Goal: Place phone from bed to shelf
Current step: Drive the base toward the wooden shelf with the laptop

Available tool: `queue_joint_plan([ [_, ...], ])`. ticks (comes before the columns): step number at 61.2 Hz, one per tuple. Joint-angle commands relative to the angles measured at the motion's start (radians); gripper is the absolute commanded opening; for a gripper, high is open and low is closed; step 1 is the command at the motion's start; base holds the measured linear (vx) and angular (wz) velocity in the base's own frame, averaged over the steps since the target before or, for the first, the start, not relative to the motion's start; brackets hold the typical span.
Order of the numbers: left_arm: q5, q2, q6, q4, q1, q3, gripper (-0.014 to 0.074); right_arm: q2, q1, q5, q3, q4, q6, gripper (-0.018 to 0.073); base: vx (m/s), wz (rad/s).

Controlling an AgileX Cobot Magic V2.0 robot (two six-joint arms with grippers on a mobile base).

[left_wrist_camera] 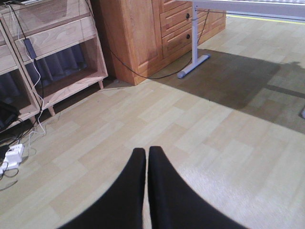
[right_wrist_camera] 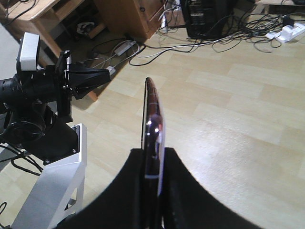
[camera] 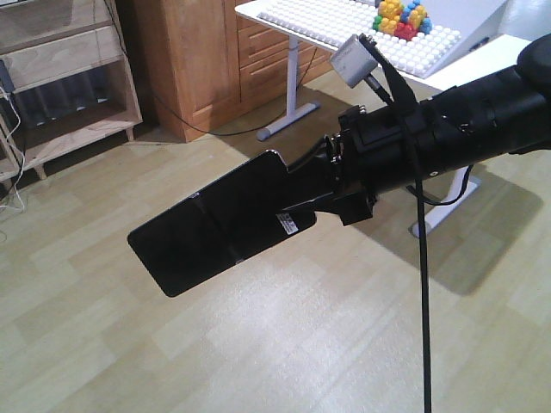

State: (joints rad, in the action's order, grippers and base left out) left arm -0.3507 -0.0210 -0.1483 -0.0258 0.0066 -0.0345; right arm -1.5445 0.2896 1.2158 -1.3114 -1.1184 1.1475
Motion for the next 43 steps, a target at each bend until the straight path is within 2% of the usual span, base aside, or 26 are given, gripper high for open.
queue_joint_plan([
  [1,0.073,-0.004,0.006,-0.009,-0.006,0.023,0.0001,0.044,-0.002,0.07,-0.028,-0.085,0.009,-0.0002,0.45,0.05],
  [43,0.073,-0.004,0.006,-0.009,-0.006,0.023,0.0001,0.044,-0.002,0.07,-0.028,-0.085,0.009,-0.0002,0.45,0.14],
])
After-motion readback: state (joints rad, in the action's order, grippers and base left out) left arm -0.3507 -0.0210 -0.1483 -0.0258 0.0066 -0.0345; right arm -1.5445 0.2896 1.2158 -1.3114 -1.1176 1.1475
